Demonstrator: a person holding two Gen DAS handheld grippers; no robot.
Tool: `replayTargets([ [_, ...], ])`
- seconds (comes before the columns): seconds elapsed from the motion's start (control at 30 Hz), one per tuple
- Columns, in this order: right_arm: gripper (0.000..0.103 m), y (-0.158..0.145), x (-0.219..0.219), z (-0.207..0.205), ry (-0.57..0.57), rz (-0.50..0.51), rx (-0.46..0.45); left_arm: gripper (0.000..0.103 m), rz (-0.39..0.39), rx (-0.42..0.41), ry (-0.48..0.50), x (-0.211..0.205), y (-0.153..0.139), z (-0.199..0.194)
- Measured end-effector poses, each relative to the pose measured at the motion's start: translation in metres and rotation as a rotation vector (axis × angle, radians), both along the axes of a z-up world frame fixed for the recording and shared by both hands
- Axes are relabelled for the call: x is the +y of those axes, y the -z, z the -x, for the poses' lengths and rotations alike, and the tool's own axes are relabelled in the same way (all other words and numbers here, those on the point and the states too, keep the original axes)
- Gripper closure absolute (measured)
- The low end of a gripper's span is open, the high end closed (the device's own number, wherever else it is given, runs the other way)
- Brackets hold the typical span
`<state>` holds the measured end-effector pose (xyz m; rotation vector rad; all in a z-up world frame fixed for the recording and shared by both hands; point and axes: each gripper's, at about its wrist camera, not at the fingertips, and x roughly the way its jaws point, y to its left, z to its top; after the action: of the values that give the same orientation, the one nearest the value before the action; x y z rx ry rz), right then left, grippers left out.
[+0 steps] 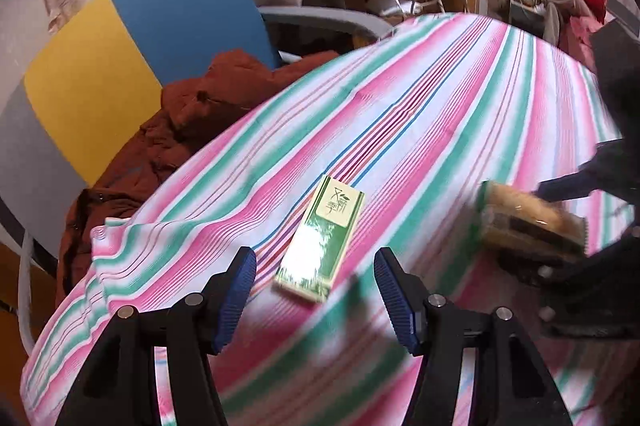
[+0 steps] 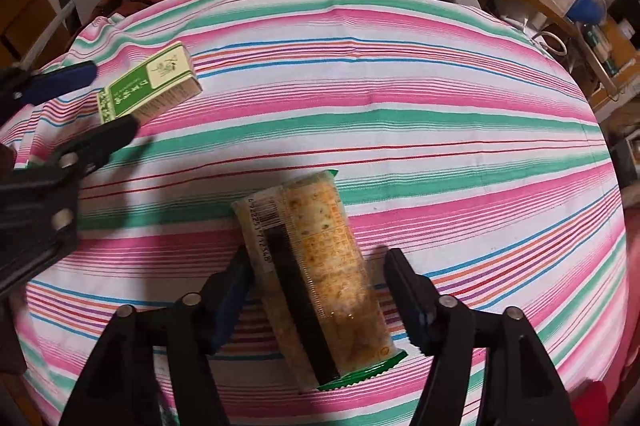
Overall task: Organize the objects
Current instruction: 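Grasp the cracker packet with the right tool while the left tool grasps the green oil box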
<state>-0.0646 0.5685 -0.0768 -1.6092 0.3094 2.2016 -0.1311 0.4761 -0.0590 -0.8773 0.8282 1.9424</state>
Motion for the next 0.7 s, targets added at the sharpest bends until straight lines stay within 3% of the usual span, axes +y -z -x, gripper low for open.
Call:
replayTargets([
  [0.13, 0.032, 0.001, -0.002, 0.002, 0.002, -0.003, -0.001, 0.044, 0.025, -0.005, -0.001, 0.012, 0.014, 0.011],
  [0.17, 0.032, 0.001, -0.003, 0.003, 0.002, -0.003, 0.000, 0.054, 0.024, -0.013, -0.003, 0.014, 0.017, 0.013],
  [0.3, 0.032, 0.001, -0.006, 0.005, -0.002, -0.005, 0.000, 0.068, 0.001, -0.084, -0.028, 0.015, 0.024, 0.022],
  [0.4, 0.034, 0.001, -0.009, 0.004, -0.012, -0.004, 0.003, 0.069, 0.000, -0.119, -0.055, 0.014, 0.024, 0.023],
  [0.5, 0.052, -0.002, -0.016, 0.005, -0.044, 0.001, 0.022, 0.069, -0.008, -0.172, -0.098, 0.012, 0.024, 0.028],
  [0.7, 0.054, -0.005, -0.025, 0.007, -0.080, -0.019, 0.034, 0.070, -0.070, -0.183, -0.163, -0.018, 0.008, 0.004],
])
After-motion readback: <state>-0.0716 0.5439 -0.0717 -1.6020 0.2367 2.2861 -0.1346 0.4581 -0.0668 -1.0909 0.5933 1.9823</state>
